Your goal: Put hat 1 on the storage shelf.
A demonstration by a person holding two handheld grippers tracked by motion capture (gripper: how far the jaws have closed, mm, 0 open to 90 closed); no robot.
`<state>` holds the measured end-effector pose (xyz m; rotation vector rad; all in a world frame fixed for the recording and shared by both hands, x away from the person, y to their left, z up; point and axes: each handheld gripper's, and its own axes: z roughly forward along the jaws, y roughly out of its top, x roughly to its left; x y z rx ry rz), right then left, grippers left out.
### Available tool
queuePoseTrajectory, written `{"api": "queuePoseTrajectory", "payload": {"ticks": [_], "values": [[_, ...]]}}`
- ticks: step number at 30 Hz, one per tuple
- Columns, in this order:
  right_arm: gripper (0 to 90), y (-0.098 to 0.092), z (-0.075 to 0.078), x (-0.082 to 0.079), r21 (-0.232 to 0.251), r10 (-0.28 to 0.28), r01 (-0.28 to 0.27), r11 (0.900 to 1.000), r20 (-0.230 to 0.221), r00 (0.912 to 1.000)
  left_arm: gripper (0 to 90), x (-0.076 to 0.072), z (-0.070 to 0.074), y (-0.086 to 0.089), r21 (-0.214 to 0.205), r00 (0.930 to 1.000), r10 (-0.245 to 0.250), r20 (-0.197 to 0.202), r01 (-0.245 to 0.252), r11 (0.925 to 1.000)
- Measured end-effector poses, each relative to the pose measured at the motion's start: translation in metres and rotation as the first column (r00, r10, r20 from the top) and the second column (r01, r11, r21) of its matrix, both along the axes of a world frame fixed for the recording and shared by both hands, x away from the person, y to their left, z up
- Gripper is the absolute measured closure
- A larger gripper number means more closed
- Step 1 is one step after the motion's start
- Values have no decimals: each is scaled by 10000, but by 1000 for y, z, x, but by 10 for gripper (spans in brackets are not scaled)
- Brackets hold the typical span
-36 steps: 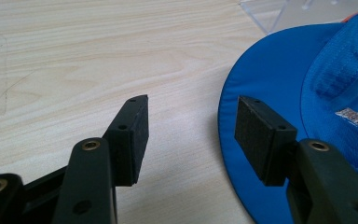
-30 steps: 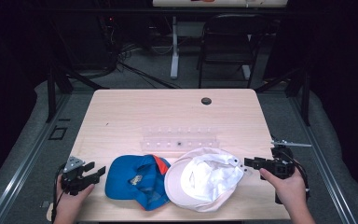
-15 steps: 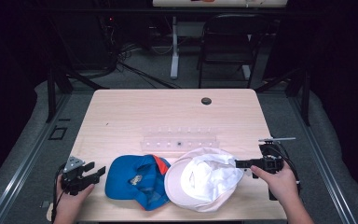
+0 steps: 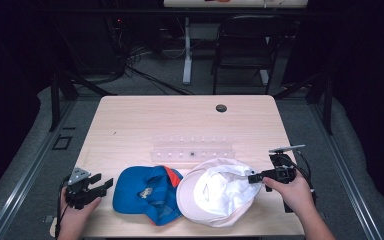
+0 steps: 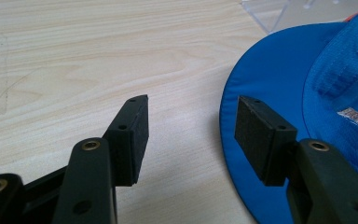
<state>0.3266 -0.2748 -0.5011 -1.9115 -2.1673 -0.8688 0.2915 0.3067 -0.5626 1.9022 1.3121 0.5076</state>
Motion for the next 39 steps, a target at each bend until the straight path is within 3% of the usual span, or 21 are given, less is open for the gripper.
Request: {"api": "queuePoseTrajectory", "payload": {"ticks": [2, 4, 6, 8, 16, 17, 22, 26, 29, 30, 35, 38, 39], "values": [[539, 3, -1, 1, 11, -108, 108, 9999, -107, 9999, 454, 0, 0, 0, 12, 10000, -8, -17, 8, 10000], [564, 2, -1, 2, -179, 164, -169, 9997, -277, 9995, 454, 0, 0, 0, 17, 10000, -13, -21, 13, 10000], [610, 4, -1, 3, -167, -59, 53, 9998, -366, 9993, 455, 0, 0, 0, 19, 10000, -8, -10, 8, 10000], [677, 4, 2, 4, -419, 216, -242, 9988, -621, 9978, 454, 0, 0, 0, 34, 10000, -14, -12, 14, 10000], [757, 11, 8, 3, -1083, 347, -437, 9932, -842, 9958, 454, 0, 0, 0, 30, 10000, -8, 0, 8, 10000], [771, 13, 9, 3, -1404, 583, -715, 9875, -959, 9937, 455, 0, 0, 0, 30, 10000, -7, 2, 7, 10000], [788, 22, 12, 2, -2106, 710, -923, 9732, -1065, 9918, 454, 0, 0, 0, 24, 10000, -5, 8, 5, 10000], [793, 24, 15, 2, -2236, 690, -932, 9702, -1138, 9911, 454, 0, 0, 0, 19, 10000, -3, 23, 3, 10000], [796, 25, 18, 4, -2440, 890, -1210, 9622, -1380, 9864, 454, 0, 0, 0, 5, 10000, 2, 32, -2, 10000], [798, 27, 18, 4, -2381, 721, -1018, 9659, -1299, 9889, 454, 0, 0, 0, 9, 10000, -4, 24, 4, 10000], [810, 31, 21, 5, -2484, 673, -1051, 9629, -1559, 9855, 454, 0, 0, 0, 17, 10000, -5, 34, 4, 10000], [814, 33, 24, 7, -2307, 566, -957, 9683, -1703, 9838, 455, 0, 0, 0, 38, 10000, -28, 15, 28, 10000], [814, 33, 26, 8, -2141, 365, -717, 9742, -1641, 9858, 454, 0, 0, 0, 38, 10000, -25, 15, 25, 10000]]}}
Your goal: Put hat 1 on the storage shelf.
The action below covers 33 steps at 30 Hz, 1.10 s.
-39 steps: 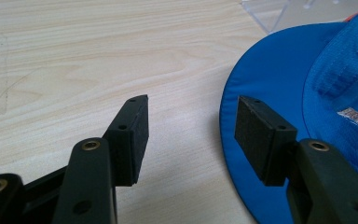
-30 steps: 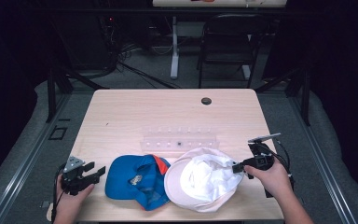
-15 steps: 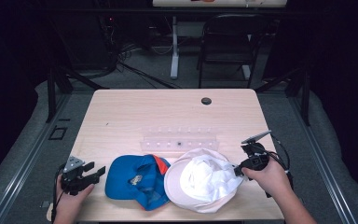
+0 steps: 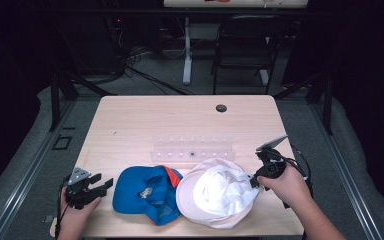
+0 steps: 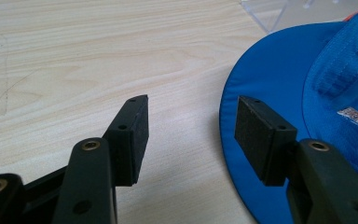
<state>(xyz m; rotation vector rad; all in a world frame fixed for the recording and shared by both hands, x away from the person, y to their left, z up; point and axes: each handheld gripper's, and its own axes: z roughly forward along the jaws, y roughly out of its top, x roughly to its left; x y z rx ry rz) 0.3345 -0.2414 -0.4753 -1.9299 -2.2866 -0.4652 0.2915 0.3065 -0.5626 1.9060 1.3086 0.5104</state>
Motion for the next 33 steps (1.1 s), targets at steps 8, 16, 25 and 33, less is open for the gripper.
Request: {"api": "queuePoseTrajectory", "payload": {"ticks": [8, 16, 25, 33], "values": [[816, 0, 8, 4, 51, -27, 29, 10000, -398, 9992, 454, 0, 0, 1, -40, 10000, 39, -6, -39, 10000], [817, -1, 16, 7, 540, -100, 149, 9984, -883, 9960, 454, 0, 0, 0, -29, 10000, 26, 4, -26, 10000], [818, -3, 24, 10, 1150, -358, 508, 9921, -1288, 9910, 454, 0, 0, 0, -47, 10000, 33, 11, -33, 10000], [819, -7, 30, 11, 1724, -421, 727, 9823, -1748, 9837, 454, -1, 0, 0, -65, 10000, 52, 10, -52, 10000]]}}
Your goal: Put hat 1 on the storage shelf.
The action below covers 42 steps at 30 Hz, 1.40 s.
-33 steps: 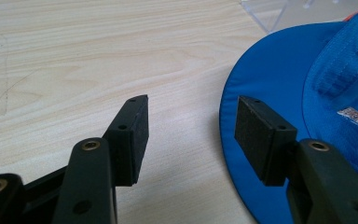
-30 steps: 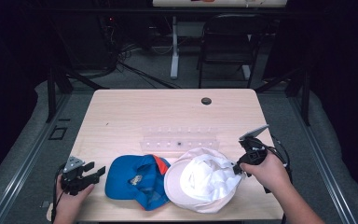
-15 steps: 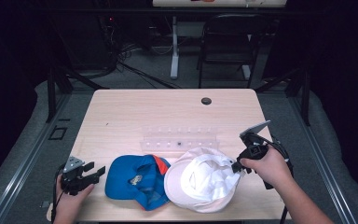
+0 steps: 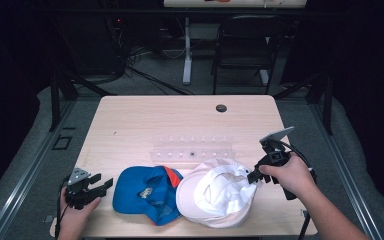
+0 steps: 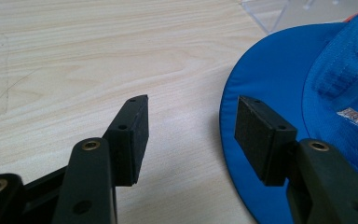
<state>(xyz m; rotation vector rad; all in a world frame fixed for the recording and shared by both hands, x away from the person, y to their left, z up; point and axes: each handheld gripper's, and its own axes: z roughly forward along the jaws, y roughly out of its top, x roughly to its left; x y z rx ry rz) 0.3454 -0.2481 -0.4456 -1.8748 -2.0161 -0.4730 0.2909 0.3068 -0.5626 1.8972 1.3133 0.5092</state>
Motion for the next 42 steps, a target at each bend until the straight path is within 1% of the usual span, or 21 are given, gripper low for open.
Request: {"api": "queuePoseTrajectory", "payload": {"ticks": [5, 9, 10, 14, 15, 16, 19, 21, 22, 23, 24, 25, 29, 30, 31, 32, 33, 37, 38, 41, 42], "values": [[819, -2, 5, 0, 594, -293, 297, 9978, -88, 9995, 454, 0, -1, 0, -69, 9999, 72, 112, -71, 10000], [819, -4, 8, 1, 1180, -145, 160, 9929, -141, 9998, 454, 0, -1, 0, -78, 9999, 76, 116, -75, 9999], [819, -3, 9, -1, 1605, -550, 579, 9853, -230, 9982, 454, 0, -1, 0, -78, 9999, 83, 122, -82, 9999], [820, -6, 10, 0, 2055, -356, 425, 9777, -370, 9987, 454, 0, -1, 0, -74, 9999, 76, 120, -75, 9999], [820, -6, 9, -1, 2425, -611, 696, 9677, -424, 9972, 454, 0, -1, 0, -70, 9999, 76, 118, -76, 9999], [820, -6, 9, -1, 2425, -611, 696, 9677, -424, 9972, 454, 0, -1, 0, -70, 9999, 76, 118, -76, 9999], [819, -7, 10, -2, 2918, -660, 774, 9533, -488, 9966, 455, 0, -1, 0, -67, 9999, 85, 122, -84, 9999], [820, -10, 12, -1, 3303, -457, 620, 9418, -569, 9973, 454, 0, -1, 0, -72, 9999, 88, 121, -87, 9999], [820, -8, 13, -2, 3645, -810, 960, 9262, -562, 9951, 454, 0, -1, 0, -67, 9999, 80, 118, -79, 9999], [819, -9, 14, -2, 3819, -743, 902, 9198, -563, 9956, 455, 0, -1, 0, -66, 9999, 88, 122, -87, 9999], [819, -9, 14, -2, 3819, -743, 902, 9198, -563, 9956, 454, 0, -1, 0, -66, 9999, 88, 122, -87, 9999], [819, -10, 15, -3, 3997, -720, 889, 9123, -571, 9958, 454, 0, -1, 0, -72, 9999, 90, 121, -89, 9999], [820, -8, 18, -4, 4753, -718, 918, 8750, -602, 9956, 455, 0, -1, 0, -87, 9999, 70, 112, -69, 9999], [820, -6, 19, -4, 5073, -730, 938, 8567, -608, 9955, 454, 0, -1, 0, -71, 9999, 67, 97, -67, 10000], [820, -6, 19, -4, 5073, -730, 938, 8567, -608, 9955, 454, 0, -1, 0, -75, 9999, 67, 93, -66, 10000], [820, -4, 21, -5, 5245, -777, 986, 8456, -617, 9951, 454, 0, -1, 0, -70, 9999, 68, 91, -67, 10000], [820, -4, 21, -5, 5245, -777, 986, 8456, -617, 9951, 454, 0, -1, 0, -32, 10000, 59, 60, -59, 10000], [820, 3, 24, -6, 5675, -701, 853, 8190, -487, 9964, 455, 0, -1, 0, -82, 9999, 86, 136, -85, 9999], [820, 4, 25, -6, 5732, -678, 828, 8152, -474, 9966, 454, 0, 0, 0, -34, 10000, 32, 17, -32, 10000], [820, 8, 29, -7, 5929, -704, 794, 8013, -383, 9968, 455, 0, 0, 0, -74, 9999, 65, 119, -64, 10000], [820, 9, 32, -8, 6127, -751, 797, 7863, -333, 9966, 454, 0, 0, 0, -78, 9999, 64, 121, -63, 9999]]}}
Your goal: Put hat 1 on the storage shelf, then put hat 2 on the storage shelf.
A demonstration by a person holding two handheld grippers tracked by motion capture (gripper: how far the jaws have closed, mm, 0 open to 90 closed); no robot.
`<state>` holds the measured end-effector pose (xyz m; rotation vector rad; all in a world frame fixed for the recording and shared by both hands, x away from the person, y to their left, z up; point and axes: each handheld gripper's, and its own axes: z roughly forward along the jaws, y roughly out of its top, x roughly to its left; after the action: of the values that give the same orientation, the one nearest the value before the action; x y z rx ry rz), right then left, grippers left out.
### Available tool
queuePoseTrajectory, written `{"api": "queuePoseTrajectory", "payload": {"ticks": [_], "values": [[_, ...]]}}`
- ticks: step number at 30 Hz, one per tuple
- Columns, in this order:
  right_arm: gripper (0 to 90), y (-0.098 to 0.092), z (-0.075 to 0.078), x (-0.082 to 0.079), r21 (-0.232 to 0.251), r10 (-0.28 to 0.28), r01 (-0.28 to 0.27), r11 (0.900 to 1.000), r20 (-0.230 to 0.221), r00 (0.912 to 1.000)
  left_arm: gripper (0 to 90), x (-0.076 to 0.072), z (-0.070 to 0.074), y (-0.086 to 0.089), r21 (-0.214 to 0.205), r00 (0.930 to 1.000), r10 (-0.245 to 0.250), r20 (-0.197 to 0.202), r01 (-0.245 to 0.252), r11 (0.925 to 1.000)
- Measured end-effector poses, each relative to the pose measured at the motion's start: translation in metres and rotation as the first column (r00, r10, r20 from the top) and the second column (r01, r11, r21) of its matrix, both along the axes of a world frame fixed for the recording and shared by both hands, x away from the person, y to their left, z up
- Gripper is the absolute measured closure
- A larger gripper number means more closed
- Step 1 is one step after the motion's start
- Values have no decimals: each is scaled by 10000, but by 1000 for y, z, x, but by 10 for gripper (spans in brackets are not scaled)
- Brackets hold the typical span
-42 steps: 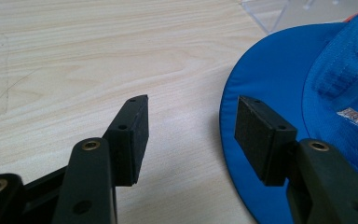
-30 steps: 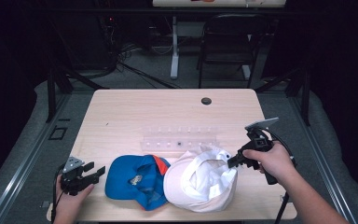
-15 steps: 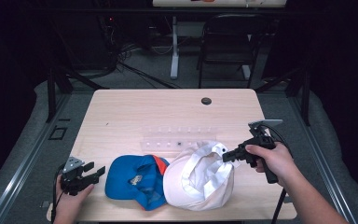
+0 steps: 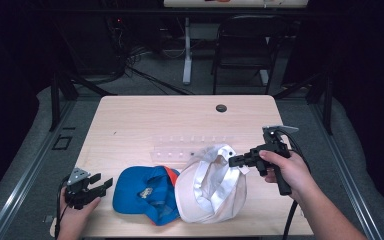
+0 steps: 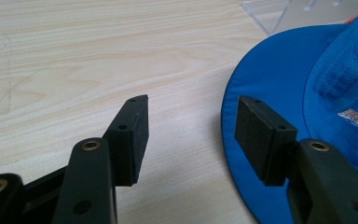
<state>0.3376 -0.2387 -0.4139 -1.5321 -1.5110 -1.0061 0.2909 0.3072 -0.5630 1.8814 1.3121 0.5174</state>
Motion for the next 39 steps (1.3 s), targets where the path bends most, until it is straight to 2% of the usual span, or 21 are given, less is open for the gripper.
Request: {"api": "queuePoseTrajectory", "payload": {"ticks": [3, 4, 6, 8, 11, 15, 20, 23, 28, 30, 33, 37, 38, 39], "values": [[820, 1, 4, -1, 176, 15, -16, 9998, 98, 10000, 455, 0, 0, 0, -7, 10000, 3, -13, -3, 10000], [820, 3, 7, -1, 361, -156, 151, 9992, 134, 9998, 454, 0, 0, 0, 2, 10000, -2, -5, 2, 10000], [820, 2, 9, -1, 373, -88, 84, 9993, 130, 9999, 454, 0, 1, 0, 62, 9999, -54, -110, 54, 10000], [820, 2, 12, -1, 562, -106, 93, 9984, 212, 9997, 454, 0, 0, 0, 31, 10000, 3, 29, -3, 10000], [820, 2, 20, 0, 875, -423, 397, 9954, 277, 9987, 454, -1, 0, 0, 28, 10000, 4, 17, -4, 10000], [820, 0, 26, 0, 968, -394, 347, 9947, 466, 9981, 455, -1, 1, 1, 62, 10000, -47, -84, 47, 10000], [820, -1, 32, 1, 939, -688, 632, 9936, 577, 9960, 454, 0, 0, -1, 29, 10000, -3, 21, 3, 10000], [820, -5, 34, 4, 928, -922, 859, 9920, 652, 9936, 454, 0, 1, 0, 88, 9999, -68, -86, 69, 9999], [820, -8, 38, 6, 1203, -1345, 1266, 9846, 603, 9891, 454, -1, 1, 0, 95, 9999, -80, -83, 81, 9999], [820, -8, 39, 7, 1276, -1325, 1238, 9841, 619, 9892, 454, -1, 0, -1, 28, 10000, -22, 24, 22, 10000], [820, -5, 43, 8, 1449, -1381, 1279, 9811, 632, 9884, 454, -1, 1, 0, 88, 9999, -69, -116, 70, 9999], [820, 1, 50, 11, 1541, -1378, 1250, 9801, 757, 9876, 454, -1, 1, 0, 86, 9999, -79, -89, 80, 9999], [820, 4, 53, 11, 1650, -1633, 1501, 9748, 696, 9841, 454, -1, 1, 0, 81, 9999, -77, -89, 77, 9999], [819, 4, 54, 12, 1582, -1443, 1306, 9787, 780, 9865, 454, 0, 1, 0, 71, 9999, -76, -84, 77, 9999]]}}
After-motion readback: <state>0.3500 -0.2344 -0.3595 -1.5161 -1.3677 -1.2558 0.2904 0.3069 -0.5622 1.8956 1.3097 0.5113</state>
